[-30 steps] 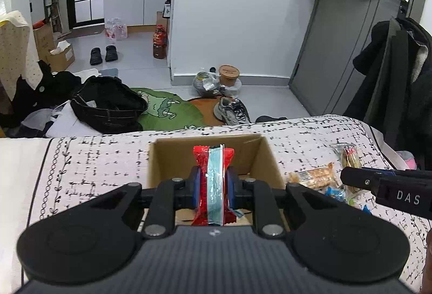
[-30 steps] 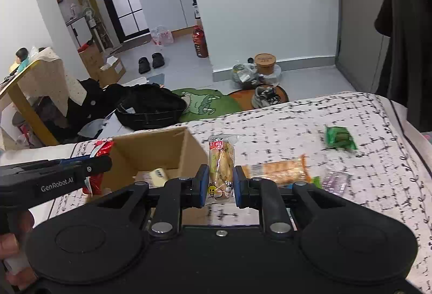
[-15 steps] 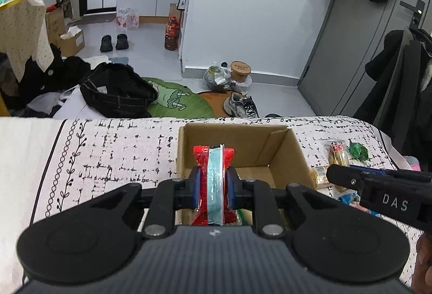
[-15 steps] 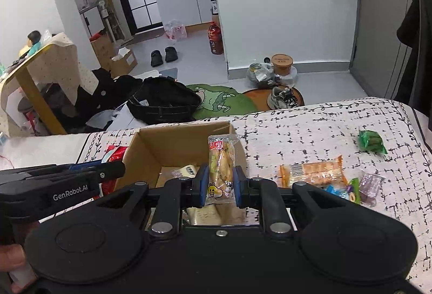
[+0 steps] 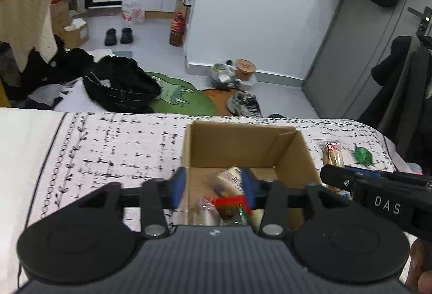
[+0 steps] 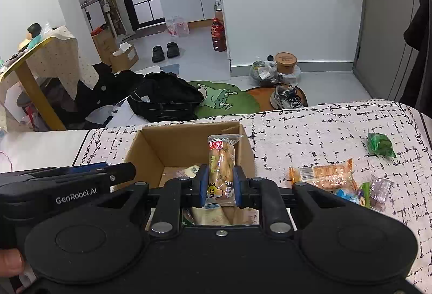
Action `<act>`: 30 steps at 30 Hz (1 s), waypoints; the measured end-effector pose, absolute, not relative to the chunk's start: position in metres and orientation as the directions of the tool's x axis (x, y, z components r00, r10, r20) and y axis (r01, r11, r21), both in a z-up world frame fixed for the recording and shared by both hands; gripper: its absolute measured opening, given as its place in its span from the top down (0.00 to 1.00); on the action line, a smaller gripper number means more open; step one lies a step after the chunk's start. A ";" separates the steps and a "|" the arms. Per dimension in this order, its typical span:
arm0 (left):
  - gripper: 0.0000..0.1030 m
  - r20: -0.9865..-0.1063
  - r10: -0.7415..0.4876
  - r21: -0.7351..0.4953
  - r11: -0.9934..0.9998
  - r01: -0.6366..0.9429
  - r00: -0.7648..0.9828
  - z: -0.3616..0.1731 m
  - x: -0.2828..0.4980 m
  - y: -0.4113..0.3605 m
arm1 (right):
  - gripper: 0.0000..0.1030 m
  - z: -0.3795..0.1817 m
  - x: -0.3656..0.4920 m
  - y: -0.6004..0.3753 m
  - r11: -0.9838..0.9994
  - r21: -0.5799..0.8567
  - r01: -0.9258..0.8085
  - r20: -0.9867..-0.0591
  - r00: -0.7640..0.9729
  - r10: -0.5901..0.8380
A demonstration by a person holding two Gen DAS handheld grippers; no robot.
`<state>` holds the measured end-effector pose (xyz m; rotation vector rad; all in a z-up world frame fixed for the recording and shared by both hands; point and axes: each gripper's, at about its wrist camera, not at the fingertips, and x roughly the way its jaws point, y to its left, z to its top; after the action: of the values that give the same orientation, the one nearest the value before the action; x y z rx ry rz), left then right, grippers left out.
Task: Organize snacks
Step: 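Carry both bars over the box and open both tools to drop them, then move both tools back over the snack pile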
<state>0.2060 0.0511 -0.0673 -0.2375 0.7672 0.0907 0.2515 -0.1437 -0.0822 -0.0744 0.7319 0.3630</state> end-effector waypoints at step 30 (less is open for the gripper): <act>0.22 -0.682 0.095 -0.064 0.980 -0.189 0.725 -0.065 0.194 0.033 | 0.00 -0.081 0.245 -0.182 0.970 -0.080 -0.231 -0.644 0.754 0.126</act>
<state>0.1942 0.0330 -0.0646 -0.1325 0.7433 0.1569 0.2449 -0.1815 -0.0805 -0.1583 0.6896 0.1957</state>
